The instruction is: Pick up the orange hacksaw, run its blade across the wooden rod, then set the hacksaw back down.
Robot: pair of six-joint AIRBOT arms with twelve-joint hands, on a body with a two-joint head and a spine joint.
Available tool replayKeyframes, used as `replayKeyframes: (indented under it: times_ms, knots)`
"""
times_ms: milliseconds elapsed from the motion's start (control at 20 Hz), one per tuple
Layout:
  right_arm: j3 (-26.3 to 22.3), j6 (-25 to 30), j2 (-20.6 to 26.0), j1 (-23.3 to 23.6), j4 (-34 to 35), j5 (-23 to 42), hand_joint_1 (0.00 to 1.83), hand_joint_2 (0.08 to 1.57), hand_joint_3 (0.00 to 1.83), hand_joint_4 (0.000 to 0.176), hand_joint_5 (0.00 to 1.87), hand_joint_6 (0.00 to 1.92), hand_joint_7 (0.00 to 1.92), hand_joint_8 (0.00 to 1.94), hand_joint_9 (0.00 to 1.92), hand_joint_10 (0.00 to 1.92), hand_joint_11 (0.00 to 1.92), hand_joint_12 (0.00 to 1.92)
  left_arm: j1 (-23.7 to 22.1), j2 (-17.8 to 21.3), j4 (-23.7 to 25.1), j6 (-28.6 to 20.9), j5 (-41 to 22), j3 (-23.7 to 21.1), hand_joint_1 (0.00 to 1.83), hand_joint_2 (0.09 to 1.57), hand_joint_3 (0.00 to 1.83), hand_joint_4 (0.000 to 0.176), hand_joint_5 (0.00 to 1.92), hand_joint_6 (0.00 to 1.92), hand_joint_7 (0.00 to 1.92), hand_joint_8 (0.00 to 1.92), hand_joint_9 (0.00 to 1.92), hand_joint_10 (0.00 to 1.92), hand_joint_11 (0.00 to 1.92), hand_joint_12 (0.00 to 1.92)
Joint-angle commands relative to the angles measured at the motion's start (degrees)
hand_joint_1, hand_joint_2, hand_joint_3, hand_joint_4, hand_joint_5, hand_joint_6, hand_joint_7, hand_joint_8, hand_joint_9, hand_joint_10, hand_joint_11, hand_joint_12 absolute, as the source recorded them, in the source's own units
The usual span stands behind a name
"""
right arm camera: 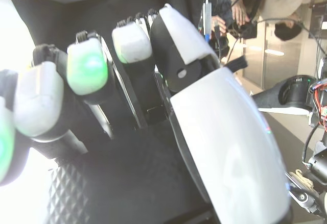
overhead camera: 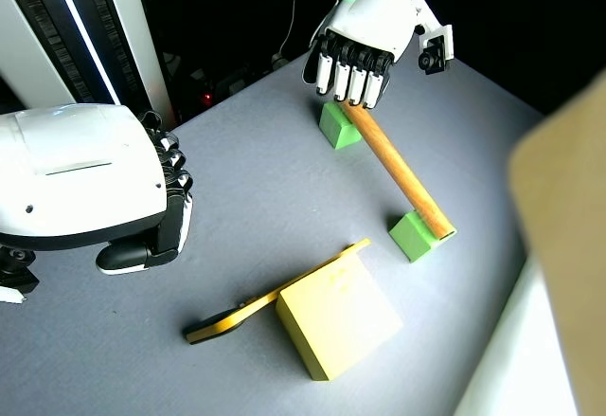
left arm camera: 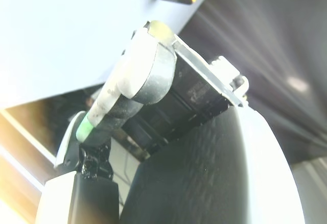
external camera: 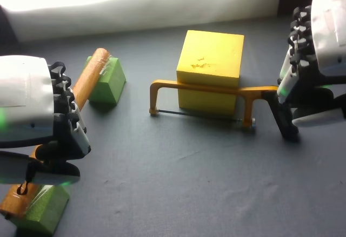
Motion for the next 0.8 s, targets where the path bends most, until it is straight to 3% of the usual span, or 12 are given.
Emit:
replayKeyframes:
  times_ms: [0, 100, 200, 300, 400, 450, 600, 750]
  knots:
    - [0.18, 1.18, 0.26, 0.70, 4.37, 0.48, 0.02, 0.94, 0.14, 0.000, 0.09, 0.04, 0.12, 0.05, 0.11, 0.07, 0.00, 0.60, -0.42, 0.52, -4.03, 0.20, -4.03, 0.49, 0.00, 1.10, 0.12, 0.036, 0.02, 0.05, 0.00, 0.05, 0.00, 0.04, 0.00, 0.10]
    - [0.17, 2.62, 0.19, 0.71, 4.37, 0.55, 0.04, 1.02, 0.01, 0.000, 0.09, 0.00, 0.12, 0.00, 0.12, 0.01, 0.00, 0.47, -0.23, 0.43, -4.03, 0.20, -4.02, 0.71, 0.02, 1.17, 0.01, 0.030, 0.04, 0.01, 0.00, 0.00, 0.00, 0.00, 0.03, 0.01]
    - [0.16, 3.19, 0.21, 0.75, 4.37, 0.58, 0.05, 1.03, 0.01, 0.000, 0.07, 0.00, 0.08, 0.00, 0.08, 0.00, 0.00, 0.35, 0.06, 0.38, -4.02, 0.20, -4.01, 0.60, 0.00, 1.20, 0.02, 0.043, 0.07, 0.01, 0.01, 0.00, 0.00, 0.00, 0.03, 0.02]
    - [0.16, 4.65, 0.23, 0.67, 4.37, 0.96, 0.07, 1.02, 0.00, 0.000, 0.07, 0.00, 0.08, 0.00, 0.08, 0.00, 0.00, 0.37, 0.24, 0.41, -4.02, 0.20, -3.99, 0.57, 0.00, 1.20, 0.01, 0.050, 0.08, 0.02, 0.03, 0.01, 0.00, 0.00, 0.02, 0.01]
    - [0.16, 7.73, 0.24, 0.51, 4.37, 2.05, 0.10, 1.01, 0.00, 0.000, 0.09, 0.00, 0.10, 0.00, 0.10, 0.00, 0.00, 0.45, 0.51, 0.55, -4.02, 0.20, -2.63, 0.46, 0.00, 1.19, 0.01, 0.040, 0.06, 0.00, 0.02, 0.00, 0.00, 0.00, 0.00, 0.01]
    - [0.15, 8.16, 0.24, 0.52, 4.37, 2.52, 0.09, 1.01, 0.00, 0.000, 0.10, 0.00, 0.11, 0.00, 0.11, 0.01, 0.00, 0.50, 0.62, 0.67, -4.02, 0.20, -2.04, 0.22, 0.01, 1.19, 0.01, 0.023, 0.06, 0.00, 0.02, 0.00, 0.00, 0.00, 0.00, 0.01]
    - [0.16, 10.11, 0.64, 0.99, 4.38, 2.07, 0.10, 1.02, 0.00, 0.000, 0.09, 0.00, 0.10, 0.00, 0.10, 0.00, 0.00, 0.42, 0.73, 1.92, -4.15, 0.18, 1.36, -2.02, 0.01, 1.19, 0.00, 0.001, 0.07, 0.01, 0.03, 0.01, 0.02, 0.01, 0.03, 0.02]
    - [0.19, 13.53, 2.28, 0.69, 6.66, -0.70, 0.19, 1.02, 0.00, 0.000, 0.09, 0.00, 0.10, 0.00, 0.09, 0.00, 0.00, 0.41, -0.12, 3.63, -5.95, -0.11, 8.93, -4.74, 0.00, 1.19, 0.00, 0.000, 0.06, 0.00, 0.03, 0.00, 0.02, 0.00, 0.05, 0.03]
